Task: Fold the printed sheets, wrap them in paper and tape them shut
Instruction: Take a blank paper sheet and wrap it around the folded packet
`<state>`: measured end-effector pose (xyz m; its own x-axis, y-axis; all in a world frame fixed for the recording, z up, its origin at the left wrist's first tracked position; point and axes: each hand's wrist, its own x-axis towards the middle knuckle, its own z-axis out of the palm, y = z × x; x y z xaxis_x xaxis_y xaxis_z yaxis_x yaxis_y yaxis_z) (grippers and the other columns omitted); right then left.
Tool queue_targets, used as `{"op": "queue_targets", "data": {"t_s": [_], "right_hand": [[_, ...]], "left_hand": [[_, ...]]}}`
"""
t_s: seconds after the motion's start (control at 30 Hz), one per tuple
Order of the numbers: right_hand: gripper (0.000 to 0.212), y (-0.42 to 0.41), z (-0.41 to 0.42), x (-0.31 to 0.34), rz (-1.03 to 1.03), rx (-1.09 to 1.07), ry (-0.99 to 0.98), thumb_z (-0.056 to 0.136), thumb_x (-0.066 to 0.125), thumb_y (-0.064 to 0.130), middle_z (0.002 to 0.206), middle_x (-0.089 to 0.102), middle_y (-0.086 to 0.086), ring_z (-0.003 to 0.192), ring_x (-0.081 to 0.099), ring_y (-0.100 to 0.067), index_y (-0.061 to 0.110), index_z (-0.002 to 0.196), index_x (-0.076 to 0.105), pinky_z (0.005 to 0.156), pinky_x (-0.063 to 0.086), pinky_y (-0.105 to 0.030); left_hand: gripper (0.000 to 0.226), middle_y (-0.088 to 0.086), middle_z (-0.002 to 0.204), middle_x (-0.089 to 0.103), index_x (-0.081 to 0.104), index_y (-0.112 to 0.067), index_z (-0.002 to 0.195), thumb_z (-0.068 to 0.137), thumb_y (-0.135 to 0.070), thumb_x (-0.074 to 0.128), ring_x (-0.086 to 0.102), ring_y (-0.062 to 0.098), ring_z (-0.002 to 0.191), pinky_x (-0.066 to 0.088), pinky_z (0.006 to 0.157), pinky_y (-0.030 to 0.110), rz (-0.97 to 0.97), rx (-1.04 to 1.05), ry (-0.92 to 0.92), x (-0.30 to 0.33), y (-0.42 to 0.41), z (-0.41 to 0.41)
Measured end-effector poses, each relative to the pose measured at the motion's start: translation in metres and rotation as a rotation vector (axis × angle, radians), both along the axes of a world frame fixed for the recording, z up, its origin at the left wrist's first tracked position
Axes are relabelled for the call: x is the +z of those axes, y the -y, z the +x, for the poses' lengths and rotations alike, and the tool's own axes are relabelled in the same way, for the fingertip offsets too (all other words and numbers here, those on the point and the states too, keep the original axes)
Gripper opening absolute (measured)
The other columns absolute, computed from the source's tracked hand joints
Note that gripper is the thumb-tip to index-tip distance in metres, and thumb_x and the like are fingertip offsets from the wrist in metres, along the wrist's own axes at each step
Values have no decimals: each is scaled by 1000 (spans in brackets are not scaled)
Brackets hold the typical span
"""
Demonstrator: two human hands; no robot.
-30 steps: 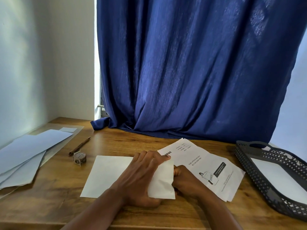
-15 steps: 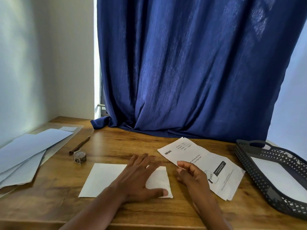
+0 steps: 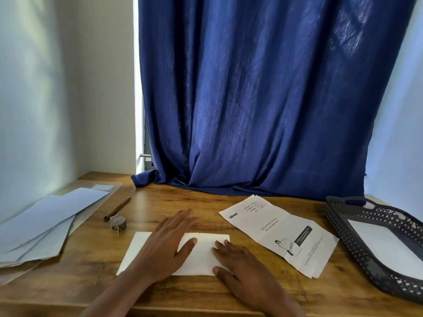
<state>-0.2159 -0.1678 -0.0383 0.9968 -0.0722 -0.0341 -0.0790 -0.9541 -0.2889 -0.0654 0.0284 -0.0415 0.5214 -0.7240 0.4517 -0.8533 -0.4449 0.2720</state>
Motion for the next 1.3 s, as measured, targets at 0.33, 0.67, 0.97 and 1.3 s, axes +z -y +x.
{"op": "queue_targets", "data": {"t_s": [0.33,0.67,0.97,1.3], "right_hand": [[78,-25,6,9,-122,-56,17,85,12,77,151,-29,28,136,-29,6,48,156,-1,119,-14,-31],[63,-63,35,-22,-153,121,31,104,16,58,168,-11,15,139,-27,3,35,161,0,116,-19,-36],[98,-66,28,-18,-165,22,12,74,-10,79,168,-12,10,154,-16,-10,33,161,-4,121,-14,-40],[105,-55,-10,-16,-210,66,-5,75,11,99,159,-28,21,149,-25,-3,39,157,-18,119,-16,-35]], "left_hand": [[88,-24,163,-27,-5,-48,160,84,-93,4,-30,1,149,-13,127,44,455,170,-96,-5,-72,-26],[100,-21,165,-19,-5,-44,161,70,-80,-25,-25,1,151,-20,121,34,424,142,-103,-20,-41,-20],[91,-18,167,-17,-9,-44,159,75,-79,-18,-23,-1,150,-14,126,36,454,139,-115,-15,-46,-23],[95,-20,161,-28,-19,-41,158,83,-95,4,-27,1,150,-16,120,28,488,140,-60,-15,-86,-55]]}}
